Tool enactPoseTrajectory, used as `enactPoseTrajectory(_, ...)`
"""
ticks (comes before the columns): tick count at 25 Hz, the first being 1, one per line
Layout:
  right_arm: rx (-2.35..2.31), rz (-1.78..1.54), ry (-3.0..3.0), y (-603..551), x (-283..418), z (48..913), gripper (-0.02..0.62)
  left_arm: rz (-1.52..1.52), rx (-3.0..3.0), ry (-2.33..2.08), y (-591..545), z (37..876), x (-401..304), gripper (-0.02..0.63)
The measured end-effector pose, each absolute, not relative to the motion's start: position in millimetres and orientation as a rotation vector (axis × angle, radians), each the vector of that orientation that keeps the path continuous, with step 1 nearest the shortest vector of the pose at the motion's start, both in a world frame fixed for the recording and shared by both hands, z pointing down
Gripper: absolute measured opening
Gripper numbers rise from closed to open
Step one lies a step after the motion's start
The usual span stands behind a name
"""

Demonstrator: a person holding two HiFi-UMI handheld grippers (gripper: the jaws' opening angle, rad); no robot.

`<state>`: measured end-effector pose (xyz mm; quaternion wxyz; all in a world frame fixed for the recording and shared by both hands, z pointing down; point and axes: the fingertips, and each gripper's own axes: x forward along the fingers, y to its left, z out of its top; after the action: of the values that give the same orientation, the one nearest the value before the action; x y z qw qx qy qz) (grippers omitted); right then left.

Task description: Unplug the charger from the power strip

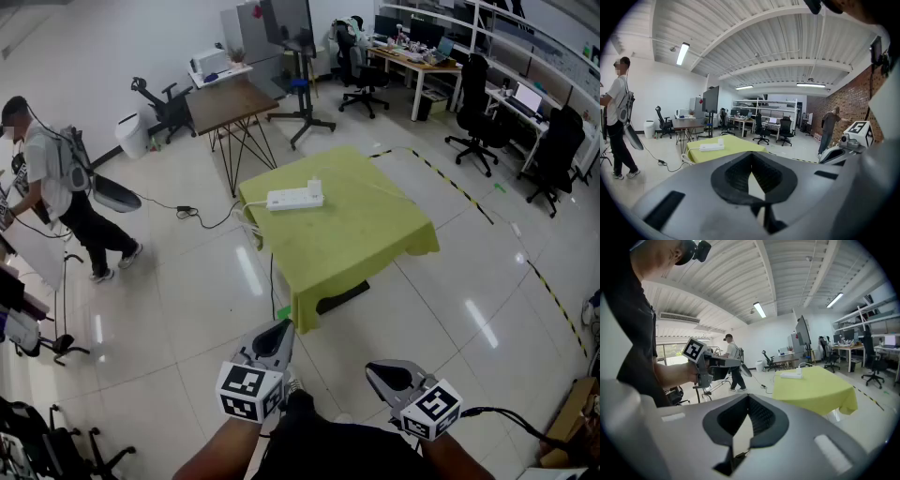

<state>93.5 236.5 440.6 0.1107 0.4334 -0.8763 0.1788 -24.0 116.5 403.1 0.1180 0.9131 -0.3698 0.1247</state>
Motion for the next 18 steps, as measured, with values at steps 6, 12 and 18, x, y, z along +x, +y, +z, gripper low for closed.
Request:
enactPoseTrajectory(6, 1.249, 0.563, -2.576, 227, 88, 446, 0.003, 0.367, 2.656, -1.090, 107, 410, -29, 0.006)
enactPoseTrajectory(12, 1.231, 0.579, -2.567, 196, 78, 449, 0.003, 0.375, 2.648, -1.076, 81, 416, -34, 0.006)
enactPoseTrajectory(18, 1.214, 0.570, -2.549, 138, 61, 451, 0.003, 0.374, 2.668, -1.053, 24, 417, -44, 0.006)
